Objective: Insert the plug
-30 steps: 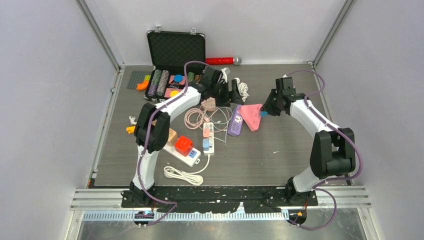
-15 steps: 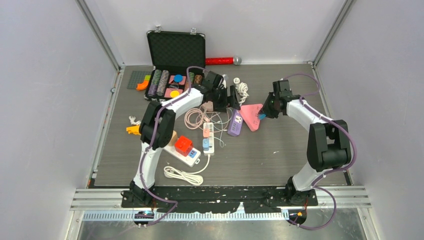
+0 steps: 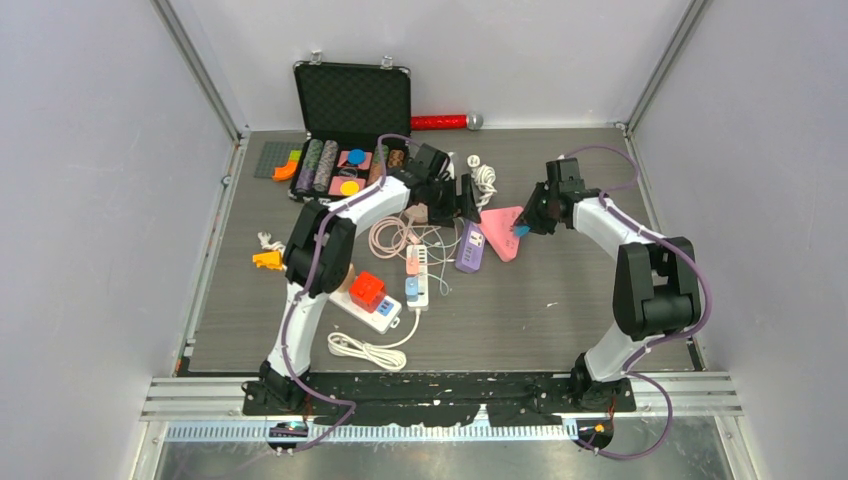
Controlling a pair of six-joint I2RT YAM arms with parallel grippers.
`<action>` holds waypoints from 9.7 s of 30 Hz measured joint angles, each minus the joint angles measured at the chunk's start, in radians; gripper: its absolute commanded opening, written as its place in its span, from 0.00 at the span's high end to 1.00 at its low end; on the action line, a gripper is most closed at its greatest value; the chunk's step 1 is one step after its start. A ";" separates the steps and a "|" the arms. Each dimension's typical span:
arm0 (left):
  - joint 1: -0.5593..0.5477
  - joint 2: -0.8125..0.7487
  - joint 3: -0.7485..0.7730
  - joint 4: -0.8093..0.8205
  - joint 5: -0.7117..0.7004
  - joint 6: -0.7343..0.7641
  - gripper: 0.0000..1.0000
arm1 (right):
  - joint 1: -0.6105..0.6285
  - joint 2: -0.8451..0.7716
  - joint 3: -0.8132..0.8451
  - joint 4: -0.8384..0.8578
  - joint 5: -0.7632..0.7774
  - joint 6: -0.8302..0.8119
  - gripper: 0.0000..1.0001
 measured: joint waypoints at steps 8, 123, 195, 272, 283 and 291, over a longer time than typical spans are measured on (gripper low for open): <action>0.000 0.018 0.005 -0.011 0.000 0.003 0.24 | -0.002 0.049 0.063 -0.067 -0.038 -0.037 0.95; 0.529 -1.875 -0.591 -0.391 -0.594 0.191 0.00 | 0.011 -1.159 0.159 -0.473 0.761 -0.063 0.05; 0.529 -1.767 -0.623 -0.409 -0.594 0.188 0.00 | 0.011 -1.092 0.082 -0.406 0.769 -0.063 0.05; 0.578 -1.265 -0.938 -0.369 -0.477 -0.016 0.01 | 0.477 0.054 -0.014 0.067 0.258 0.126 0.01; 0.578 -1.020 -0.933 -0.305 -0.397 -0.021 0.01 | 0.484 0.130 0.072 -0.002 0.298 0.133 0.10; 0.578 -0.935 -0.900 -0.266 -0.352 -0.021 0.01 | 0.484 0.127 0.114 -0.063 0.335 0.086 0.08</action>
